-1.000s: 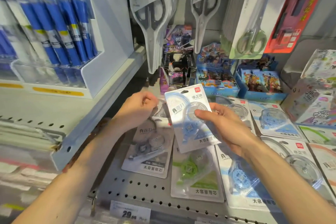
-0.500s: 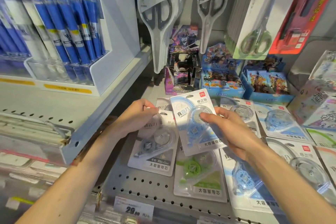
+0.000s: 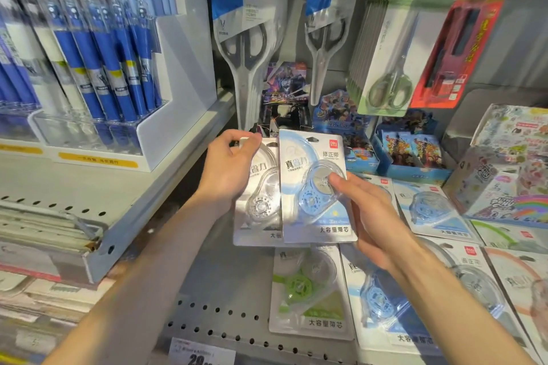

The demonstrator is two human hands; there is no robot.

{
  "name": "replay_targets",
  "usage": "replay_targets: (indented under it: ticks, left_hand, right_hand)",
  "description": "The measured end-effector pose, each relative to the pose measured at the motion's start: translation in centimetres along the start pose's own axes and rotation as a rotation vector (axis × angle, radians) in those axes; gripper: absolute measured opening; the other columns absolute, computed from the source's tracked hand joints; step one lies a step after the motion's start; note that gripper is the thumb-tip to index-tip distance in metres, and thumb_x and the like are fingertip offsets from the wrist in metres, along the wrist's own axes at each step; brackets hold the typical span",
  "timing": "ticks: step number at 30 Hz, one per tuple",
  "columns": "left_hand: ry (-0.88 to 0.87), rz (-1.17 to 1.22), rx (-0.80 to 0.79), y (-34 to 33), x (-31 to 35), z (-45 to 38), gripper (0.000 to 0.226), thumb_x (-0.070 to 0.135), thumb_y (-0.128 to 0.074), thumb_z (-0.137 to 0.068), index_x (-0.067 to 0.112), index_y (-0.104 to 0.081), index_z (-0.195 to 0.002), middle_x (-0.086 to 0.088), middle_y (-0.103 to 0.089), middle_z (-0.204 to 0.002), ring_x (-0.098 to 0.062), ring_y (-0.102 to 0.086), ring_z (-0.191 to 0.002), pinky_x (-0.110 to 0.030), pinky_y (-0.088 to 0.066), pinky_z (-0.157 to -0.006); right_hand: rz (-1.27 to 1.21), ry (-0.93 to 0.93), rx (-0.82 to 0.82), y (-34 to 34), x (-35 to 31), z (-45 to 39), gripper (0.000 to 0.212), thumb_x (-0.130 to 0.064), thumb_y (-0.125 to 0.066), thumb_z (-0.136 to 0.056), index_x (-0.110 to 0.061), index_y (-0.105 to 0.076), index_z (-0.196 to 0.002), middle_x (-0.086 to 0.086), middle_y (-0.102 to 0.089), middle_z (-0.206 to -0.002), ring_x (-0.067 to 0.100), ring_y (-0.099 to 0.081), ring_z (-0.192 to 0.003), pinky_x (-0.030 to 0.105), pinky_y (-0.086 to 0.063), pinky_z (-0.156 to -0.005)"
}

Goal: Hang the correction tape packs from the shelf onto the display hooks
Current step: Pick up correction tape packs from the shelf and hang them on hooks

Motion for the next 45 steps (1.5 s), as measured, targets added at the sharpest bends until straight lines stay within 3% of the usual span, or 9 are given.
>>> replay_targets:
  ticks: [3,6,14,18,23,29,36,40,45]
  left_hand:
    - [0.018,0.024,-0.015,-1.4,0.5,0.9,0.020,0.039,-0.066,-0.098,0.020,-0.068,-0.104,0.015,-0.060,-0.045,-0.001,-0.043,-0.032,-0.015,-0.032,-0.035]
    - [0.103,0.055,-0.124,-2.4,0.2,2.1,0.029,0.043,-0.067,-0.096,0.015,-0.074,-0.103,0.003,-0.081,-0.085,-0.010,-0.075,-0.076,-0.029,-0.054,-0.069]
    - [0.262,0.436,-0.575,-5.1,-1.5,7.3,0.051,0.021,-0.078,-0.083,0.012,-0.063,-0.131,-0.013,-0.076,-0.123,-0.033,-0.074,-0.111,-0.039,-0.063,-0.082]
    - [0.125,0.355,-0.528,-5.8,-1.6,8.1,0.036,0.025,-0.082,-0.081,0.023,-0.076,-0.117,-0.007,-0.077,-0.120,-0.029,-0.075,-0.110,-0.038,-0.062,-0.087]
    - [0.066,0.286,-0.417,-7.4,-0.2,9.0,0.044,0.037,-0.087,-0.071,0.032,-0.075,-0.113,0.001,-0.078,-0.119,-0.023,-0.073,-0.114,-0.053,-0.049,-0.106]
    - [-0.111,0.191,-0.409,-11.7,4.6,11.6,0.036,0.048,-0.080,-0.073,0.044,-0.073,-0.108,0.008,-0.079,-0.115,-0.015,-0.074,-0.110,-0.048,-0.050,-0.102]
    - [-0.306,0.129,-0.313,-19.4,9.7,15.5,0.028,0.034,-0.079,-0.075,0.038,-0.074,-0.102,0.006,-0.081,-0.102,-0.015,-0.076,-0.093,-0.031,-0.058,-0.083]
    - [-0.391,0.087,-0.257,-24.3,12.4,18.4,0.028,0.045,-0.081,-0.068,0.049,-0.074,-0.095,0.014,-0.080,-0.098,0.000,-0.073,-0.085,-0.012,-0.052,-0.070]
    - [-0.443,0.030,-0.189,-28.3,15.7,20.6,0.029,0.052,-0.078,-0.069,0.052,-0.073,-0.098,0.016,-0.080,-0.099,0.000,-0.073,-0.087,-0.022,-0.052,-0.073]
  right_hand:
    - [0.027,0.065,0.039,0.2,0.0,0.0,0.024,-0.014,-0.065,-0.096,-0.007,-0.067,-0.119,0.014,-0.079,-0.114,0.026,-0.076,-0.107,0.030,-0.064,-0.076]
    - [0.015,0.131,0.073,0.6,-0.5,0.4,0.030,-0.017,-0.068,-0.092,-0.007,-0.066,-0.120,0.015,-0.079,-0.114,0.030,-0.076,-0.107,0.033,-0.064,-0.074]
    - [0.029,0.223,0.150,2.3,-1.8,3.0,0.036,-0.024,-0.071,-0.088,-0.010,-0.069,-0.121,0.013,-0.077,-0.119,0.028,-0.074,-0.111,0.037,-0.063,-0.082]
    - [0.132,0.249,0.232,4.0,-2.6,5.1,0.047,-0.030,-0.074,-0.084,-0.013,-0.067,-0.127,0.012,-0.076,-0.123,0.031,-0.069,-0.121,0.054,-0.045,-0.113]
    - [0.243,0.299,0.287,7.1,-5.5,8.3,0.046,-0.034,-0.077,-0.086,-0.015,-0.068,-0.126,0.010,-0.076,-0.122,0.029,-0.071,-0.117,0.056,-0.048,-0.109]
    - [0.293,0.365,0.275,11.7,-9.6,12.0,0.045,-0.034,-0.080,-0.085,-0.017,-0.068,-0.124,0.007,-0.079,-0.118,0.023,-0.074,-0.113,0.030,-0.059,-0.085]
    - [0.392,0.465,0.195,18.6,-16.4,16.2,0.042,-0.031,-0.078,-0.083,-0.016,-0.066,-0.121,0.009,-0.079,-0.115,0.029,-0.075,-0.109,0.045,-0.054,-0.097]
    - [0.481,0.520,0.151,23.2,-20.9,18.9,0.037,-0.031,-0.078,-0.082,-0.016,-0.068,-0.115,0.005,-0.081,-0.110,0.025,-0.077,-0.103,0.032,-0.062,-0.082]
    - [0.543,0.575,0.100,27.0,-25.2,21.2,0.038,-0.036,-0.076,-0.076,-0.021,-0.069,-0.111,-0.001,-0.081,-0.107,0.018,-0.078,-0.099,0.034,-0.064,-0.077]
Point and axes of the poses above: each hand's wrist, its own z-axis away from the middle knuckle, its own y-axis out of the back of the hand, x = y × z, the point moved 5 cm from there along -z, towards the middle knuckle
